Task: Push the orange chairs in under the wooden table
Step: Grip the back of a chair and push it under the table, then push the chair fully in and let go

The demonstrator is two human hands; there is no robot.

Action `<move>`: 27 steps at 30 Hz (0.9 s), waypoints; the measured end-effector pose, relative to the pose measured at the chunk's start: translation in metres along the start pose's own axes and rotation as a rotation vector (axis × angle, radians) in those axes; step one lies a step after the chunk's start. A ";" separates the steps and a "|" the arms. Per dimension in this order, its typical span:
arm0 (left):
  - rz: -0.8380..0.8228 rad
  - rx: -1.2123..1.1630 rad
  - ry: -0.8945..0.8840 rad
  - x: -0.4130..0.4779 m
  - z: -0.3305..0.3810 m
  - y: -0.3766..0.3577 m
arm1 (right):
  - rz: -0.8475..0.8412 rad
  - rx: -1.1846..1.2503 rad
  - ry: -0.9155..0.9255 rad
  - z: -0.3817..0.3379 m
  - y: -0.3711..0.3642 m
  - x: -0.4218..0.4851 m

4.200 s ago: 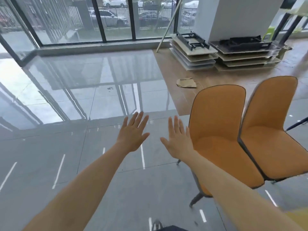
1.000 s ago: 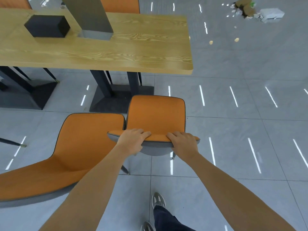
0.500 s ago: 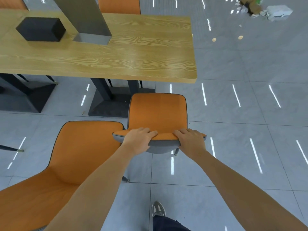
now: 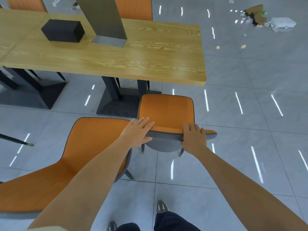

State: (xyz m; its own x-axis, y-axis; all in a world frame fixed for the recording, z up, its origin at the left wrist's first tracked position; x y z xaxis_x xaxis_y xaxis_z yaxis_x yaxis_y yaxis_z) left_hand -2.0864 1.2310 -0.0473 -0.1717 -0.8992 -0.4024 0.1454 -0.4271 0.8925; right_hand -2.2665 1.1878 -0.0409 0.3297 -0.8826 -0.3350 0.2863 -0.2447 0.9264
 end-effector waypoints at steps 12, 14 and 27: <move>0.174 -0.058 0.046 -0.161 -0.160 -0.001 | 0.142 0.224 0.105 -0.231 0.045 -0.075; 0.170 -0.089 0.054 -0.198 -0.191 -0.010 | 0.116 0.259 0.148 -0.283 0.043 -0.093; -0.030 -0.260 -0.063 -0.331 -0.246 -0.095 | -0.089 0.116 0.345 -0.397 0.004 -0.182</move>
State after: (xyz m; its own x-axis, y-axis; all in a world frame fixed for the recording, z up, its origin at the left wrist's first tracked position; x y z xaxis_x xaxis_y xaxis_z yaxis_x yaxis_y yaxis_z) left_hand -1.8034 1.5461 -0.0496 -0.2389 -0.8818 -0.4067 0.3834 -0.4704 0.7948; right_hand -1.9679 1.5065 -0.0449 0.5975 -0.6734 -0.4354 0.2307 -0.3756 0.8976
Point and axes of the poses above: each hand's wrist, its own x-axis towards the middle knuckle, its own y-axis out of the back of the hand, z = x × y, the point moved 8 cm from there along x, towards the middle knuckle, and after that the axes turned 13 degrees about -x, right-handed, at the moved point
